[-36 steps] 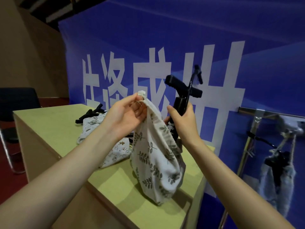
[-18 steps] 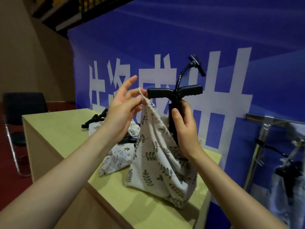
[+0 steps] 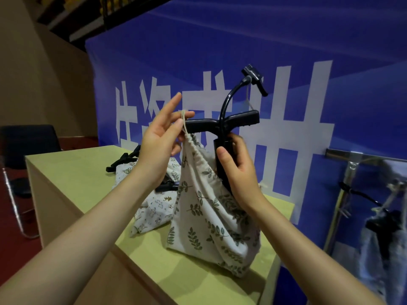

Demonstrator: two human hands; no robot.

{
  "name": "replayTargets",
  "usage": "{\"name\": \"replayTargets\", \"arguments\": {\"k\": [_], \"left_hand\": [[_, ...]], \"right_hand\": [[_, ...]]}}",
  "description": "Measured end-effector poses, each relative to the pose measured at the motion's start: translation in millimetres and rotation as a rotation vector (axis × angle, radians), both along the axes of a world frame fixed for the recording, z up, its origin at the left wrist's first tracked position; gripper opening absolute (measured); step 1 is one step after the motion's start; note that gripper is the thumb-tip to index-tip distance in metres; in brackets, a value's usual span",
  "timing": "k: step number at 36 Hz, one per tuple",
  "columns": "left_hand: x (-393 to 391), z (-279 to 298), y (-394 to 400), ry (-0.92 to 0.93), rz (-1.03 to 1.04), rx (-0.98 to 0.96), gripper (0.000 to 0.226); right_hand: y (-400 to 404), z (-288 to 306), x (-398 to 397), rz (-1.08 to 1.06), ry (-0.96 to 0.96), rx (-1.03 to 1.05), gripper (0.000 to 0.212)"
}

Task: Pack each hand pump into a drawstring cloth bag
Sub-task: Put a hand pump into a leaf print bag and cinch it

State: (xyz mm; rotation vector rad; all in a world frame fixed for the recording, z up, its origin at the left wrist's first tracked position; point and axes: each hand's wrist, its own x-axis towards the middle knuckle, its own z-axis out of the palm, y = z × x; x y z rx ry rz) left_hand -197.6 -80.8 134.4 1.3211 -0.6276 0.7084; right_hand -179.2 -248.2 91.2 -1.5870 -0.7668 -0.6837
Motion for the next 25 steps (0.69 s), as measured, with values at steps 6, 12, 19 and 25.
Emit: {"name": "replayTargets", "arguments": {"k": [6,12,19,25], "left_hand": [[0.9,5.5,-1.2,-0.057,0.129,0.088,0.032],[15.5,3.7,-7.1,0.068,0.185,0.193,0.028],[24.9,4.4,-3.6,0.119,0.195,0.159,0.020],[29.9,0.7,0.9,0.138,0.229,0.115,0.019]], "right_hand": [[2.2,1.4,-0.2,0.053,0.005,-0.048,0.032],[-2.8,6.9,8.0,0.128,0.076,-0.164,0.036],[-21.0,21.3,21.6,0.032,0.099,-0.323,0.034],[-68.7,13.1,40.5,-0.127,0.447,-0.279,0.040]]}}
